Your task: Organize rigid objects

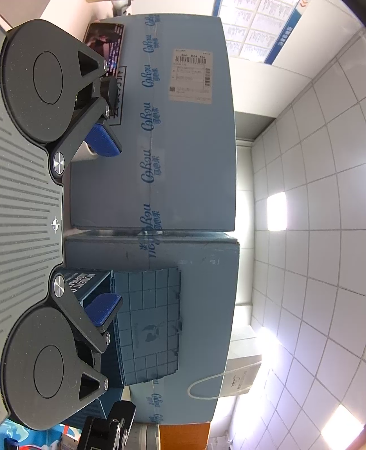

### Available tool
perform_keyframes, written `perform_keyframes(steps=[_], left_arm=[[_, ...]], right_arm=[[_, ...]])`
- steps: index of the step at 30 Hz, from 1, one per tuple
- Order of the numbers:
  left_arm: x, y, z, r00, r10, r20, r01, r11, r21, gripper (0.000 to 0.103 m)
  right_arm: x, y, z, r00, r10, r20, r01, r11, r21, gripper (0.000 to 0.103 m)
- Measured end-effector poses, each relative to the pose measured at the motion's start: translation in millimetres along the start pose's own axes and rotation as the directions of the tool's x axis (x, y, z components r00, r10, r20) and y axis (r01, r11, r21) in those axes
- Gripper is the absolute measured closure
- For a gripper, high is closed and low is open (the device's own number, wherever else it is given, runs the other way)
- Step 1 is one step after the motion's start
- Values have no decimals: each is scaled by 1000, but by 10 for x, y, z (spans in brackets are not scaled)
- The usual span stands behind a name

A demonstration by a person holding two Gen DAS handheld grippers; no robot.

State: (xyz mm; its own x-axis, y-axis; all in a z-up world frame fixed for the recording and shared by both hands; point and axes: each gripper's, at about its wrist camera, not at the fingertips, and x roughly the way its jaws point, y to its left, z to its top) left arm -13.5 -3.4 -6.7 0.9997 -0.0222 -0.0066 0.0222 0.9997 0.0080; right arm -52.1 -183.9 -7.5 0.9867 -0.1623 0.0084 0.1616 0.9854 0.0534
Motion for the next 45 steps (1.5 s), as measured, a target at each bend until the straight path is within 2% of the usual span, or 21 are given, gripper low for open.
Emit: perform_keyframes(steps=[45], left_arm=[[-16,10,-5,1000,-3,-2,3,1000,6,0]], right_arm=[[5,17,-1,999,40,-9,-40,999,-4,0]])
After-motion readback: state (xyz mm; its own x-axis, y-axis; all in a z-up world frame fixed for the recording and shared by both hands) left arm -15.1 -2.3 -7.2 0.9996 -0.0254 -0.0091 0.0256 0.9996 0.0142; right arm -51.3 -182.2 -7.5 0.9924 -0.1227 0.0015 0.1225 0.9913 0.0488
